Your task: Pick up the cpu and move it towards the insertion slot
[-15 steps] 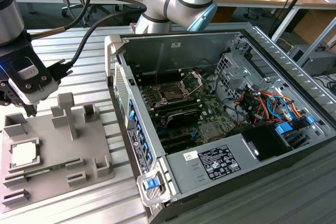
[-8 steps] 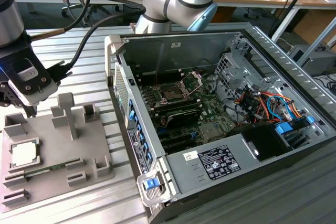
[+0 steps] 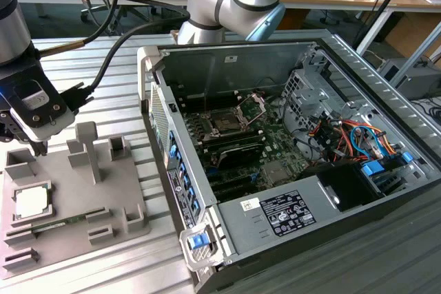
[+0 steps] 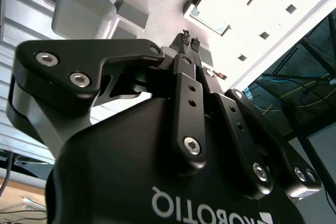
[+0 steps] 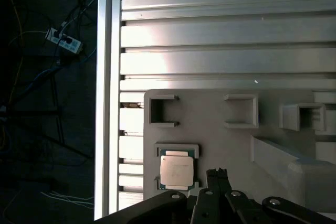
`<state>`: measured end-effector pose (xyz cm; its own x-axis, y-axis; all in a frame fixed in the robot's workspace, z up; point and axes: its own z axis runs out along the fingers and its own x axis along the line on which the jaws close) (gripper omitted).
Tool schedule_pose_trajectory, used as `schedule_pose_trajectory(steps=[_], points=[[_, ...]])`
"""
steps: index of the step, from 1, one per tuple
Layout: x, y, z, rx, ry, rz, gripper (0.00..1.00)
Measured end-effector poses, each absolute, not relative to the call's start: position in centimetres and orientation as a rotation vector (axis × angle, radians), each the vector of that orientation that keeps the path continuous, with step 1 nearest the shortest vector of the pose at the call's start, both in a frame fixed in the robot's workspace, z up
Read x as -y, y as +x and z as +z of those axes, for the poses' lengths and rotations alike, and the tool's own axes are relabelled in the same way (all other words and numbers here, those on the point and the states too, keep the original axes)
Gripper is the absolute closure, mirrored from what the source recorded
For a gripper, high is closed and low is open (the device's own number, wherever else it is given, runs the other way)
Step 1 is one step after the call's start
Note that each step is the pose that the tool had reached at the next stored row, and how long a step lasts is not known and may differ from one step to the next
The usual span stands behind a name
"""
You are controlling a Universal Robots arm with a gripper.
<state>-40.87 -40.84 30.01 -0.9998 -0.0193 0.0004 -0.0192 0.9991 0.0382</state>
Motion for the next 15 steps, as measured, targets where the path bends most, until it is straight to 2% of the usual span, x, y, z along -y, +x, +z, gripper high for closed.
schedule_pose_trajectory(steps=[15], points=[[40.85, -41.09, 29.71, 3.140, 0.030, -0.060, 0.89]])
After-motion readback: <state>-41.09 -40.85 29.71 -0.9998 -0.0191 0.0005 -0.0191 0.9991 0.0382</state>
